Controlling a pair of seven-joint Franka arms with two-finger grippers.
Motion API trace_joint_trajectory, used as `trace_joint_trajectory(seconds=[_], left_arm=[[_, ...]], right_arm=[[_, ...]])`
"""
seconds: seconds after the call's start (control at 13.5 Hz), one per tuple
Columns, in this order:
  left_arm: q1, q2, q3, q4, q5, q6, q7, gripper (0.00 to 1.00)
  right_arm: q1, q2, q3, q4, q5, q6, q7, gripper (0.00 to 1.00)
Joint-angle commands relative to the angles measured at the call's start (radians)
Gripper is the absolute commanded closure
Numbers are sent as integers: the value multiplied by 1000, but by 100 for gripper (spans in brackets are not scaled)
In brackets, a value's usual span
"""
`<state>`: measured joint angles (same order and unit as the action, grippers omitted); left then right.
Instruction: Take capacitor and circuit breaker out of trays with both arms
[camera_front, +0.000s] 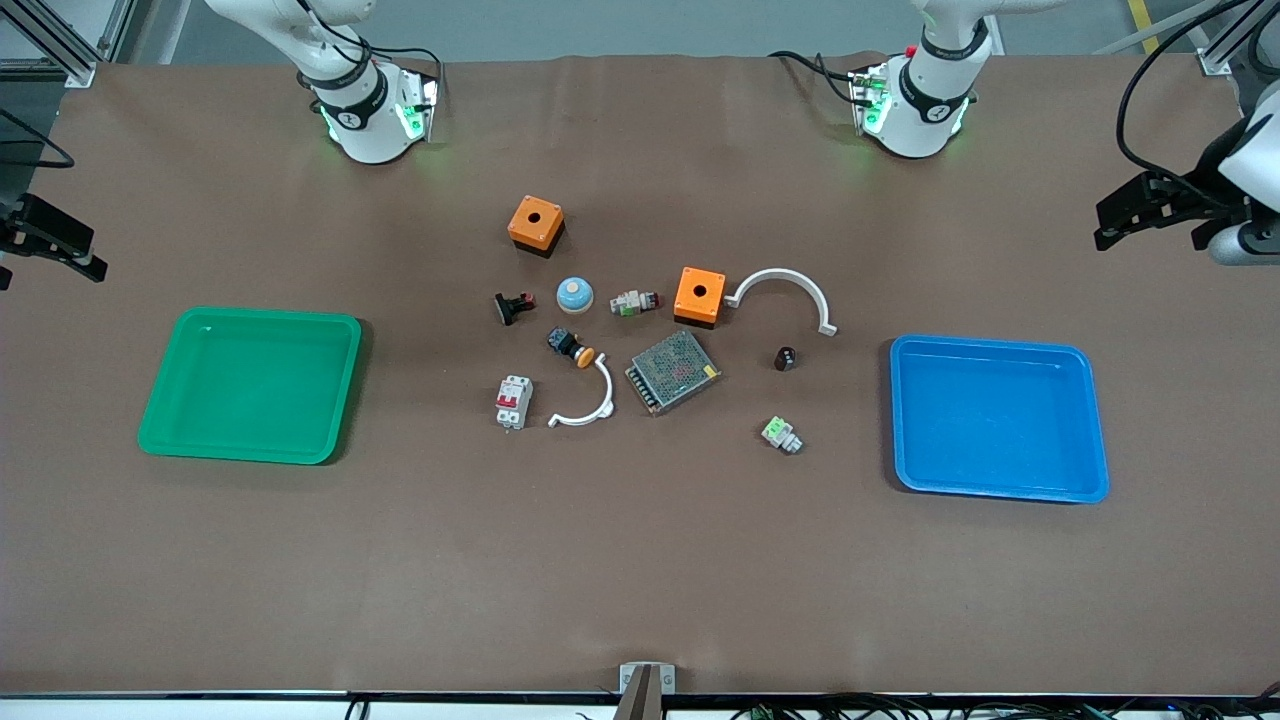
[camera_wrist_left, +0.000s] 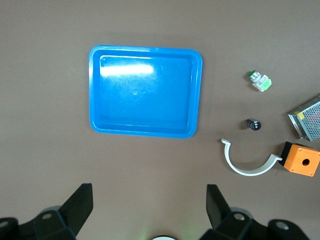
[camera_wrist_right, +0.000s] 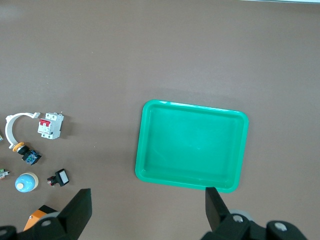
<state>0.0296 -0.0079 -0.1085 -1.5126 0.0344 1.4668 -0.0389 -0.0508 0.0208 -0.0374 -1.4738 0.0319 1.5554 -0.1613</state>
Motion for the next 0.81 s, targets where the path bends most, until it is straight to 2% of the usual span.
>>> trace_joint_trajectory(seconds=[0.0,0.44,0.74], left_arm=[[10,-27,-13,-24,-21,9,-7,0],[12,-1,-5,35,-13,9,-9,0],[9,11,-8,42,-10,9,-12,0]], right_arm=[[-14,-2,13,4,6,-8,11,0],[-14,-2,11,3,2,-6,22,0],[-14,-2,13,6,-1,-8,83,0]])
